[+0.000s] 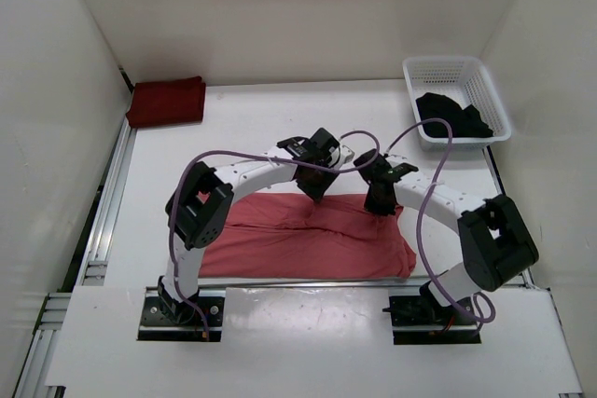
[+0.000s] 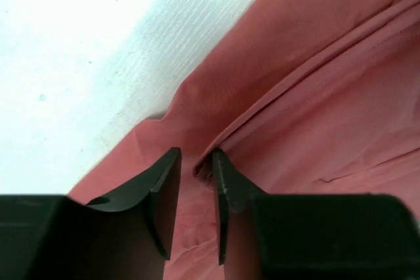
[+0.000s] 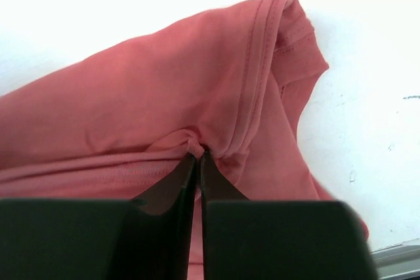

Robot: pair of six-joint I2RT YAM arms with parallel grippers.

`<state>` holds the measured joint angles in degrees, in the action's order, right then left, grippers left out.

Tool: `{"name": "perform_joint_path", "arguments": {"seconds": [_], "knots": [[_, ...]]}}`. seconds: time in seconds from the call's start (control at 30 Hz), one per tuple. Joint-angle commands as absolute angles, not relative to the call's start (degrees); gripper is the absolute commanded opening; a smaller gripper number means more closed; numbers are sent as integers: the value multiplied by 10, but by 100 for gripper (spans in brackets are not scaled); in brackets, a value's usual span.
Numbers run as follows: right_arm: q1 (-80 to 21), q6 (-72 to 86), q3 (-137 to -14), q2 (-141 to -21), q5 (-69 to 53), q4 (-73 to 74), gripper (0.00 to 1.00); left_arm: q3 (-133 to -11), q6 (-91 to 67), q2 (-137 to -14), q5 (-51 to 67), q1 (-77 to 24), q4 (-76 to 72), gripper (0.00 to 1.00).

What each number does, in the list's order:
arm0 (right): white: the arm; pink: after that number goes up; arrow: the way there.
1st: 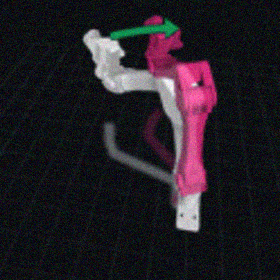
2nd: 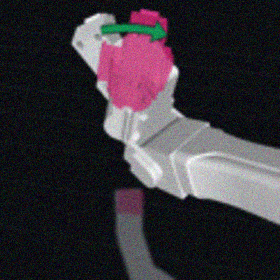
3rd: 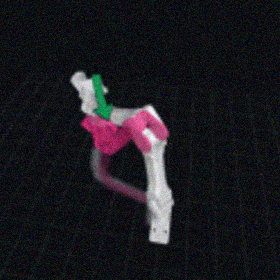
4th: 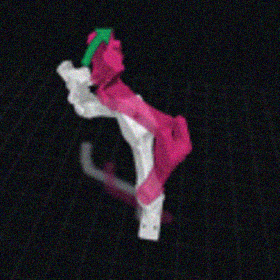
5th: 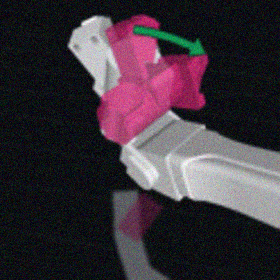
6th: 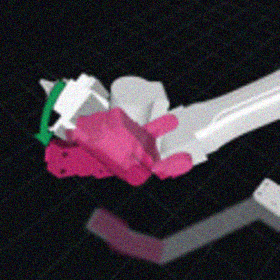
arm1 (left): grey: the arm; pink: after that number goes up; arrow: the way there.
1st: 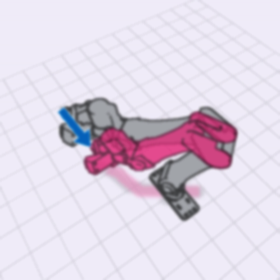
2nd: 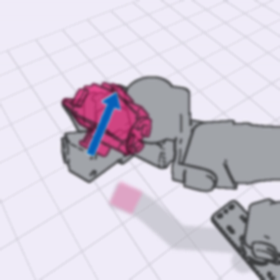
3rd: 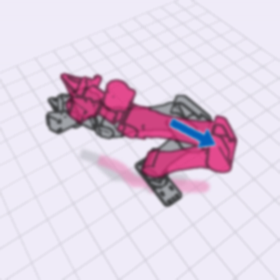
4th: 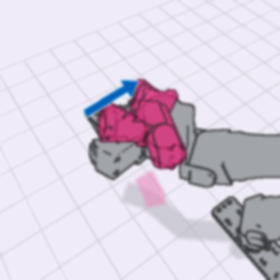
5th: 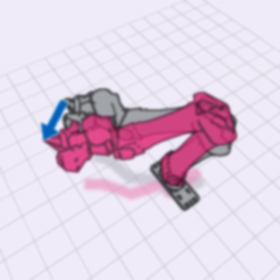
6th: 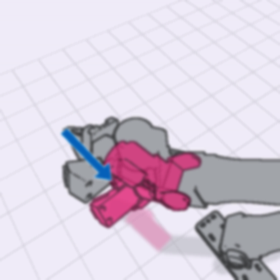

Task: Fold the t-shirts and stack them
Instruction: Fold the other side of the tshirt into a rectangle

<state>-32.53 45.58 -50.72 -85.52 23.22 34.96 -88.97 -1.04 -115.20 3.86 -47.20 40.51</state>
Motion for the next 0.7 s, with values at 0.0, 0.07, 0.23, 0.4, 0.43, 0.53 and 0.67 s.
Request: {"name": "perform_joint_path", "arguments": {"seconds": [0.0,0.07,0.23,0.4,0.43,0.53,0.67], "knots": [[-314,442,-529,-864,246,377,13,-904,0,-1152,32,-476,408,39],[-314,442,-535,-864,261,384,32,-904,0,-1152,32,-482,408,45],[-314,442,-547,-809,273,395,73,-904,0,-1141,-4,-482,408,54],[-345,456,-527,-729,273,395,74,-893,0,-1129,-24,-482,419,61],[-364,461,-526,-705,273,395,72,-893,0,-1123,-33,-482,425,63],[-397,483,-500,-680,264,375,59,-893,0,-1110,-56,-482,431,64],[-403,511,-472,-694,215,353,11,-888,0,-1093,-97,-482,431,68]]}}
